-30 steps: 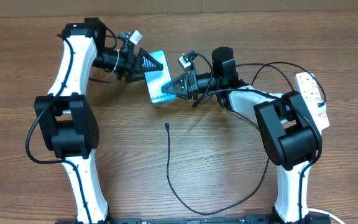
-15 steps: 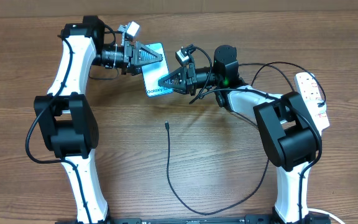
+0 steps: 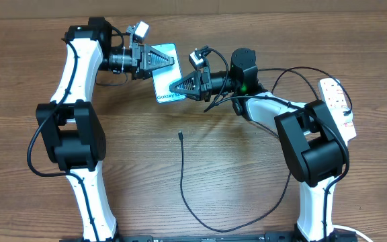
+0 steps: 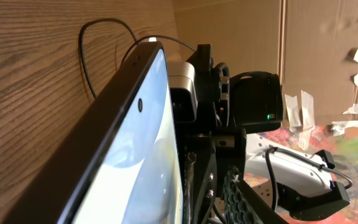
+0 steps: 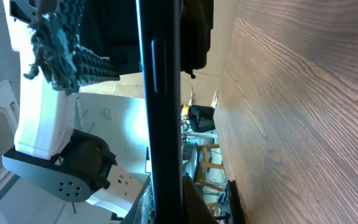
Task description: Plug charger to phone and switch on socket
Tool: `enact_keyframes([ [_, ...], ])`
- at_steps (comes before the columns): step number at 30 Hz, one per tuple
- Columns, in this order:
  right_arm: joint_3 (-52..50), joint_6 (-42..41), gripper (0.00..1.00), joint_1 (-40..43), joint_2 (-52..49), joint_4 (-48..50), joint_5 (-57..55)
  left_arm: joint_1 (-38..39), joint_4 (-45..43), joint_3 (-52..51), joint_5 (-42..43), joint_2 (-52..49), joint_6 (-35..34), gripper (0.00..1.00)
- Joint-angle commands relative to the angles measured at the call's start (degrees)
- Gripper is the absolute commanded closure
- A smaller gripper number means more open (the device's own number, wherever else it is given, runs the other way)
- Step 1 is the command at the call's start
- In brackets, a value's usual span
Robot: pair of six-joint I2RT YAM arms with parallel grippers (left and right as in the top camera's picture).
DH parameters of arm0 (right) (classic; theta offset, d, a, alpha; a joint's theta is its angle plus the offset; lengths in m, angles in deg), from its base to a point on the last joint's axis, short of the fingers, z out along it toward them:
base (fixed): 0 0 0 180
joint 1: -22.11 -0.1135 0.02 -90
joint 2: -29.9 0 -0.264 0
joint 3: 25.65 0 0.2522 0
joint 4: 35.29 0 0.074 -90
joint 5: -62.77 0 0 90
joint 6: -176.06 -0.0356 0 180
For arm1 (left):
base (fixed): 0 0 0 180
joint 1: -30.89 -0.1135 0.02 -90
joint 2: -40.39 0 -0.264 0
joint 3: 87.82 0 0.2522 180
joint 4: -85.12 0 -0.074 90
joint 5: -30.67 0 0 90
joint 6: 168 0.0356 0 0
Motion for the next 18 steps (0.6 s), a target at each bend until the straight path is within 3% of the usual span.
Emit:
enact_keyframes([
  [1, 0.28, -3.28, 0.96, -1.70, -0.31, -1.36, -4.26, 3.54, 0.22, 0.98, 7.69, 1.66, 0.66, 0.65],
  [7, 0.28, -3.28, 0.96, -1.70, -0.31, -1.27, -5.97, 4.13, 0.72, 0.98, 7.69, 1.66, 0.66, 0.79],
  [18, 0.28, -3.28, 0.96, -1.70, -0.31, -1.27, -8.00, 5.14, 1.16, 0.98, 7.58, 1.66, 0.68, 0.76],
])
